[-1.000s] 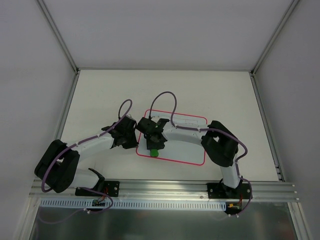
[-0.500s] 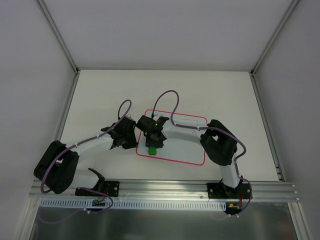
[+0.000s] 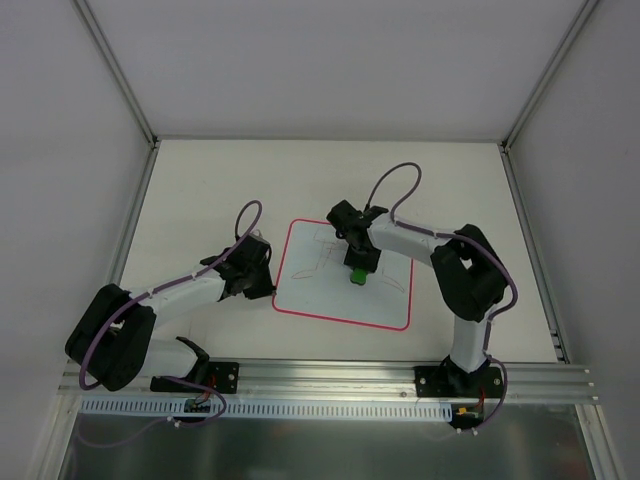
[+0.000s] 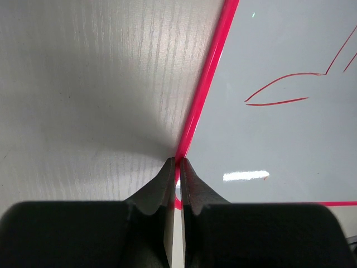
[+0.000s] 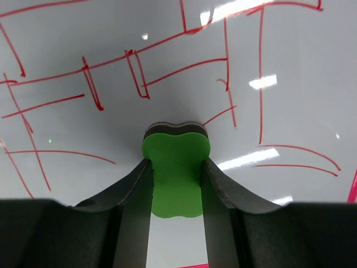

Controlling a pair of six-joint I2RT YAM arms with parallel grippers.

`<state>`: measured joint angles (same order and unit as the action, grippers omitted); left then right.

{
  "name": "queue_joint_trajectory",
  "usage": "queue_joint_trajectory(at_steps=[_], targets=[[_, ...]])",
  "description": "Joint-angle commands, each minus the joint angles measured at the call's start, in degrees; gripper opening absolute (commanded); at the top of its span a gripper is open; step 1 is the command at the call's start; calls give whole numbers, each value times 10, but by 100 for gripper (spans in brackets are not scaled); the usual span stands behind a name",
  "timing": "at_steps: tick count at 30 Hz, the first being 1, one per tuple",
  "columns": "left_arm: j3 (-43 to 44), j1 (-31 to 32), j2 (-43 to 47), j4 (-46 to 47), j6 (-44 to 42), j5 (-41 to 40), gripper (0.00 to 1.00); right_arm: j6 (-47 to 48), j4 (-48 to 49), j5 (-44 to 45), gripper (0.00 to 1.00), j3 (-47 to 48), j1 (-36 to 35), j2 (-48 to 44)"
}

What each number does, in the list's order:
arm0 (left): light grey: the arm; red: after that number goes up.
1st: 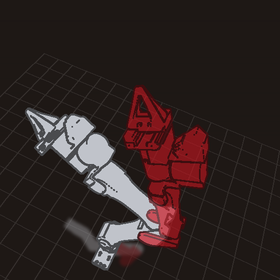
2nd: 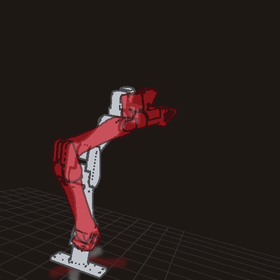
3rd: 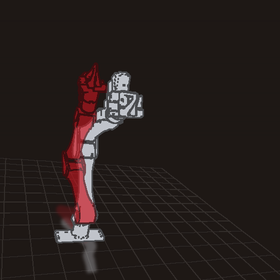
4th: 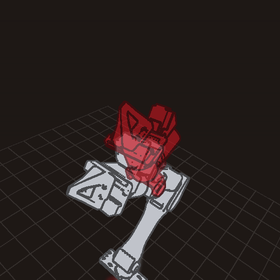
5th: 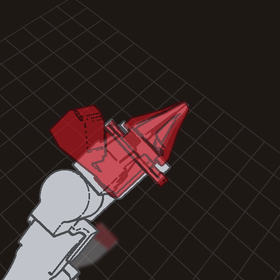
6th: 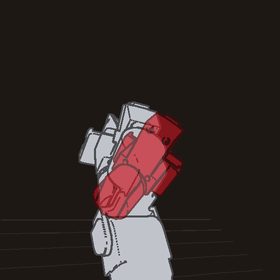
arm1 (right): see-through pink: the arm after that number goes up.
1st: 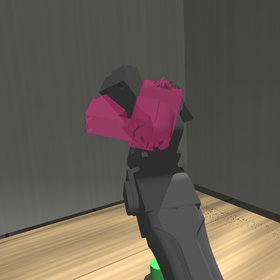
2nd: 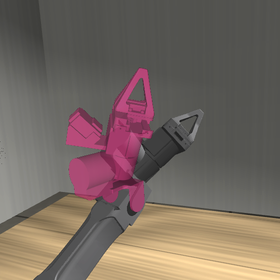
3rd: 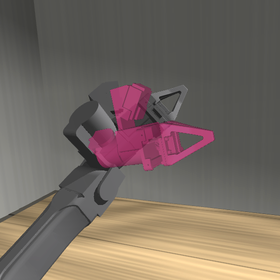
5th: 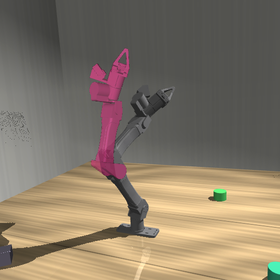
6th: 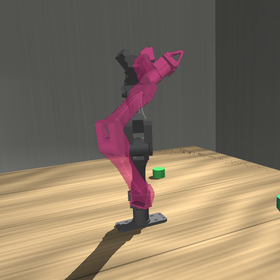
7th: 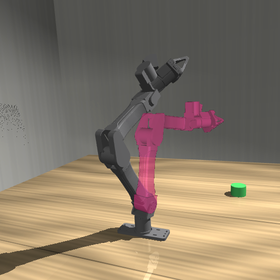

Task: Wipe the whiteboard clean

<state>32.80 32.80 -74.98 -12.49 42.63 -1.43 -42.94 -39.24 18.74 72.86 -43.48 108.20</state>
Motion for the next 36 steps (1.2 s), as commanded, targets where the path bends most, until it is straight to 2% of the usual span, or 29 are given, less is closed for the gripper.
queue_joint_trajectory(at_steps=[1,8,15,26,32,36], targets=[[-26,-1,0,-76,-10,2,0,51,-51,47,0,25,2,44],[-26,-2,4,-76,-11,4,0,87,-39,-29,0,158,-64,161],[-26,-2,11,-75,-12,6,0,88,-39,-83,0,271,-129,234],[-27,-2,15,-75,-9,2,0,87,-57,-105,0,344,-172,283],[-32,-2,21,-75,-5,-2,0,74,-117,-53,0,348,-154,282],[-34,-2,26,-75,-4,-4,0,58,-98,-37,0,255,-115,230]])
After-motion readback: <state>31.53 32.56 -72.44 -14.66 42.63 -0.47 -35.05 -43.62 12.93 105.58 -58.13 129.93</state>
